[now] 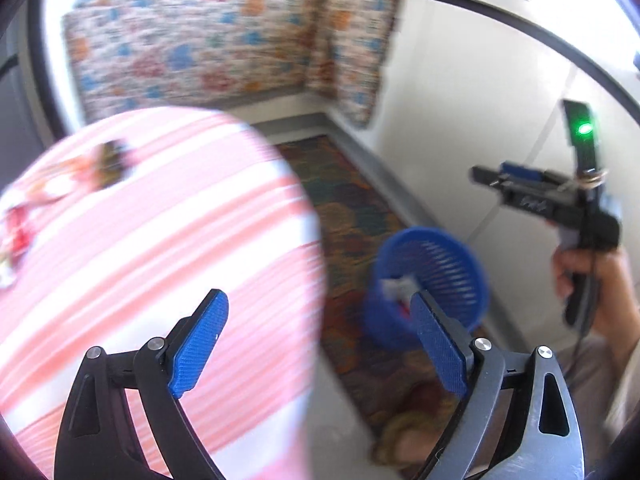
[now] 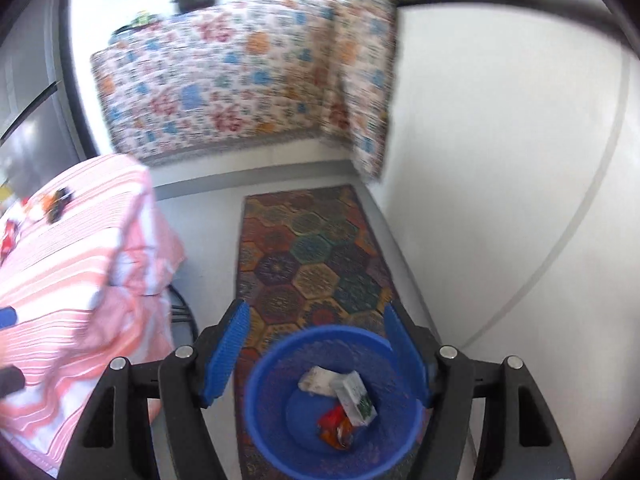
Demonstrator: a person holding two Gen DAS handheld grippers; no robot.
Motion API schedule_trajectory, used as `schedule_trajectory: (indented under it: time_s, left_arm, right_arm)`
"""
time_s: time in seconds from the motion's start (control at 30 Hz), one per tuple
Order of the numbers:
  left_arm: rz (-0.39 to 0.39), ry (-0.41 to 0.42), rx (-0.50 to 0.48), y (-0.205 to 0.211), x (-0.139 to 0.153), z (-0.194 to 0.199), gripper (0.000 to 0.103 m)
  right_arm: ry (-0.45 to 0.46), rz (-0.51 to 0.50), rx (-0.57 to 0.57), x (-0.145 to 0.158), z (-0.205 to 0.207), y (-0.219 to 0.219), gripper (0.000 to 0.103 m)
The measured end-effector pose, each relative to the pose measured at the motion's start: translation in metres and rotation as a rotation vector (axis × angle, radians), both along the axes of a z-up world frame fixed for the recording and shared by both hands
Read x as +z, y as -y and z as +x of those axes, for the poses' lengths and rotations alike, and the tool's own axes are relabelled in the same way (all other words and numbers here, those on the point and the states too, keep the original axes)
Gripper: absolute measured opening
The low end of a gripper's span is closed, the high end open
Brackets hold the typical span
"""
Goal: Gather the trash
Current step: 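Swing both tools back from the wastebasket to the table, then reach the left tool to the white snack bag and close on it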
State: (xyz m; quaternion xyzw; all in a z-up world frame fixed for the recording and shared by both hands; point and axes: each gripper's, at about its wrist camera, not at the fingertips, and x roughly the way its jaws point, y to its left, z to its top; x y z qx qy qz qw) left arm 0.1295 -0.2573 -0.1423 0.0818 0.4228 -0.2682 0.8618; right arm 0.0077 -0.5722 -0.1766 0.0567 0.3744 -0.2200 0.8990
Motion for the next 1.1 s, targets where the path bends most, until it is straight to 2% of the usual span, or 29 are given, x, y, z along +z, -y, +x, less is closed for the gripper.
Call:
schedule_trajectory:
  time_s: [0.1, 0.17, 0.27, 0.4, 0.53, 0.67, 0.7, 0.77, 0.8, 0.87, 1.1]
  left_arm:
    - [0.024, -0.002, 0.133, -0.062, -0.007, 0.011, 0.093]
    - [0.02, -0.011, 0.215, -0.101, -0.013, 0.019, 0.093]
    - [0.057, 0.013, 0.328, -0.151, -0.025, 0.031, 0.093]
    - [0.108, 0.03, 0.444, -0.2, -0.042, 0.049, 0.093]
    - [0.155, 0.03, 0.526, -0.228, -0.055, 0.065, 0.093]
    - [0.125, 0.0, 0.543, -0.25, -0.058, 0.076, 0.094]
    - [0.127, 0.003, 0.542, -0.251, -0.059, 0.078, 0.095]
    - [0.118, -0.019, 0.555, -0.255, -0.062, 0.081, 0.103]
    - [0.096, -0.03, 0.557, -0.258, -0.062, 0.083, 0.103]
    - [0.101, -0.028, 0.558, -0.26, -0.064, 0.086, 0.103]
    - [0.095, -0.029, 0.559, -0.263, -0.064, 0.085, 0.103]
  right_arm:
    - [0.02, -0.032, 0.09, 0.009, 0.022, -0.046, 0.071]
    - [0.026, -0.028, 0.158, 0.012, 0.038, -0.078, 0.071]
    - [0.021, -0.021, 0.261, 0.013, 0.063, -0.131, 0.071]
    - [0.008, -0.043, 0.39, 0.008, 0.09, -0.206, 0.071]
    - [-0.034, 0.013, 0.468, -0.01, 0.114, -0.263, 0.071]
    - [-0.085, 0.024, 0.503, -0.027, 0.126, -0.304, 0.071]
    - [-0.094, 0.028, 0.507, -0.03, 0.128, -0.31, 0.071]
    - [-0.109, 0.043, 0.512, -0.036, 0.131, -0.319, 0.071]
    - [-0.12, 0.046, 0.511, -0.039, 0.132, -0.322, 0.072]
    - [-0.118, 0.029, 0.511, -0.04, 0.133, -0.327, 0.073]
    - [-0.18, 0.063, 0.444, -0.044, 0.166, -0.32, 0.093]
